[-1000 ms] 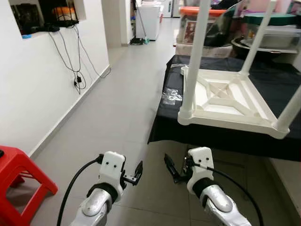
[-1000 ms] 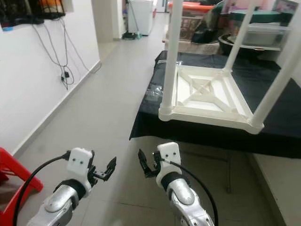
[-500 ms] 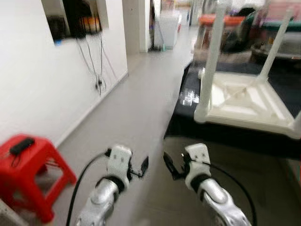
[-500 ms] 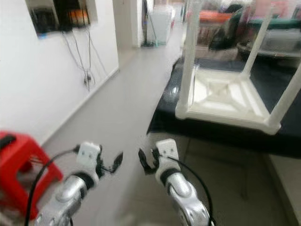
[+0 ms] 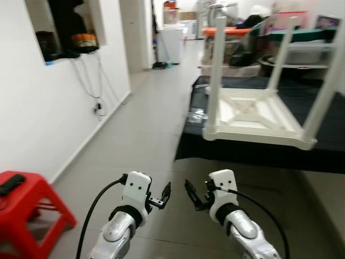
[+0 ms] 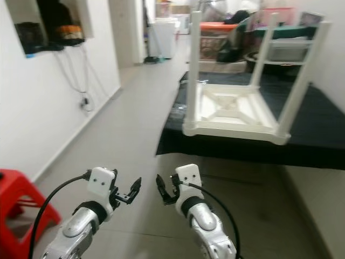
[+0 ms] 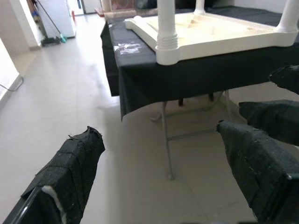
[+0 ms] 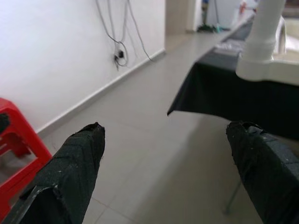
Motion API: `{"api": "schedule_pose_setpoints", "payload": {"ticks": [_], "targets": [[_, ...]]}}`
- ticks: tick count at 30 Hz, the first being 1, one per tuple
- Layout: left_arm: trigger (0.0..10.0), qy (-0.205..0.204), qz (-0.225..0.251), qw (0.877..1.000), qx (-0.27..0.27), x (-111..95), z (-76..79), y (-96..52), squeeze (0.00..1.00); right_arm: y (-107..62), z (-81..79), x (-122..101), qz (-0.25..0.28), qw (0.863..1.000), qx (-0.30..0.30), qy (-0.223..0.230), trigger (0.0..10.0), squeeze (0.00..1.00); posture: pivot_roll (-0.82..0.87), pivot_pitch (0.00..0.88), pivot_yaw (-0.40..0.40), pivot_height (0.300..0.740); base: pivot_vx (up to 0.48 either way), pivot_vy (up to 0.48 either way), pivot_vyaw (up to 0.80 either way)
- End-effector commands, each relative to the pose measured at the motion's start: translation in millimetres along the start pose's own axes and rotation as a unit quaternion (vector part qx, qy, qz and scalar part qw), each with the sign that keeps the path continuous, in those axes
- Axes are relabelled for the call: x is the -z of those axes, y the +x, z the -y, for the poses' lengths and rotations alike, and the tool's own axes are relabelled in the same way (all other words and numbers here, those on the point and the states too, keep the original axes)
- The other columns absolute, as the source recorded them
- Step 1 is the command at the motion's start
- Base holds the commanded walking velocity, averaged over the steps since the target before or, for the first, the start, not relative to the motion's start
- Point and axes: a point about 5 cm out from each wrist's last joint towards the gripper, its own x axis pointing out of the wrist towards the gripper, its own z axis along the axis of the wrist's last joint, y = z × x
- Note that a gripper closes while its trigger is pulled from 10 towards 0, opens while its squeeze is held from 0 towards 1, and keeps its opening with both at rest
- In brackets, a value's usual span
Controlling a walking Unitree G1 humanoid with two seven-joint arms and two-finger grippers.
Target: Building children table
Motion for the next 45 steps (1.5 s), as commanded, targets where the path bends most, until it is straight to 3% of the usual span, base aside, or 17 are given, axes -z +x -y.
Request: {"api": "schedule_pose_setpoints", "payload": {"ticks": [1,11,24,31,45], "targets": [[10.0,0.011,-0.002,1.0,-0.004,1.7,-2.1,-0.9,0.0,1.3,1.8,-2.5,0.005,1.0,0.001,-0.004,10.0,0.0,0.0,0.0,0.009,0.74,0.0,0.0,-0.8],[10.0,0.013,0.001,1.0,-0.005,1.0,-0.6,0.6,0.0,2.9,2.2,-4.4,0.009,1.0,0.0,-0.009,10.0,0.0,0.02,0.0,0.002,0.74,0.0,0.0,-0.68],[10.0,0.015,0.003,1.0,-0.003,-0.2,1.3,-0.7,0.0,2.1,3.1,-4.8,0.007,1.0,0.002,-0.01,10.0,0.0,0.01,0.0,-0.004,0.74,0.0,0.0,0.0],[10.0,0.037,0.037,0.998,-0.023,-9.6,-0.7,-5.2,0.0,0.7,-2.8,-14.2,0.04,0.999,0.0,-0.014,10.0,0.0,0.04,0.0,0.002,0.74,0.0,0.0,0.0],[10.0,0.035,0.037,0.998,-0.043,-10.4,-3.1,-9.1,0.0,-2.6,-3.4,-13.5,0.038,0.999,0.01,-0.013,10.0,0.0,0.05,0.003,-0.006,0.74,0.0,0.0,-0.8]]}}
